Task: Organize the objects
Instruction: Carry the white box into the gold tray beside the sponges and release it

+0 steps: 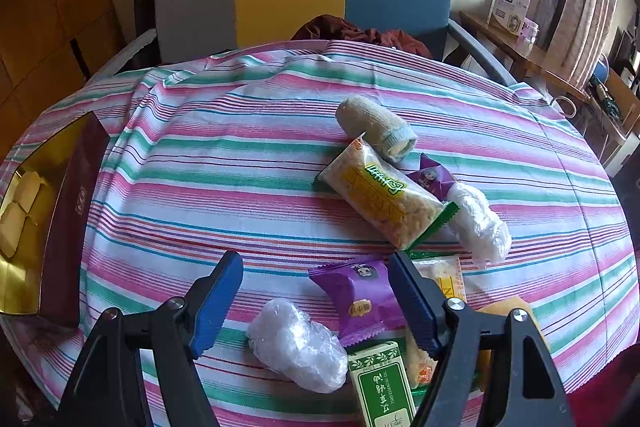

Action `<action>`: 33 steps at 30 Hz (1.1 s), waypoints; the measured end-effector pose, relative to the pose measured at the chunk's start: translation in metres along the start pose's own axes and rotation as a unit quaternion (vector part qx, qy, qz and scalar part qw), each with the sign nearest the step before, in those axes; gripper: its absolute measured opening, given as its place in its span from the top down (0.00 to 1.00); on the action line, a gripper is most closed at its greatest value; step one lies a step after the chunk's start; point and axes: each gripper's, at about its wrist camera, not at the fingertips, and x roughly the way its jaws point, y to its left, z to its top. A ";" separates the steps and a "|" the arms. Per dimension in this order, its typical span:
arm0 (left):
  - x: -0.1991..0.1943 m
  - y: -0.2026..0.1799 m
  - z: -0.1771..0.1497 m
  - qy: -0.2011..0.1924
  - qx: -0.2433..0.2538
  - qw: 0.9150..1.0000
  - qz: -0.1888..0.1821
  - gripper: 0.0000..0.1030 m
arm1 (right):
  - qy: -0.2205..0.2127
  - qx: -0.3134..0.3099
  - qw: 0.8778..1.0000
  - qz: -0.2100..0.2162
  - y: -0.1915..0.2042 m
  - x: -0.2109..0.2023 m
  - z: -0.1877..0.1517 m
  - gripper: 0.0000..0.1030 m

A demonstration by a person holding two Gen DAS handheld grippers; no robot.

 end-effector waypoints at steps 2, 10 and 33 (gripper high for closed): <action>0.006 0.005 -0.004 0.005 -0.001 1.000 0.010 0.50 | -0.003 -0.001 1.000 0.002 0.001 -0.002 0.000 0.26; 0.030 0.005 -0.005 0.027 0.012 0.999 0.035 0.50 | -0.013 -0.005 1.000 0.008 0.003 -0.007 0.001 0.26; 0.013 -0.001 -0.002 -0.032 0.033 0.997 0.055 0.42 | -0.038 0.109 0.992 0.045 -0.043 -0.024 0.007 0.26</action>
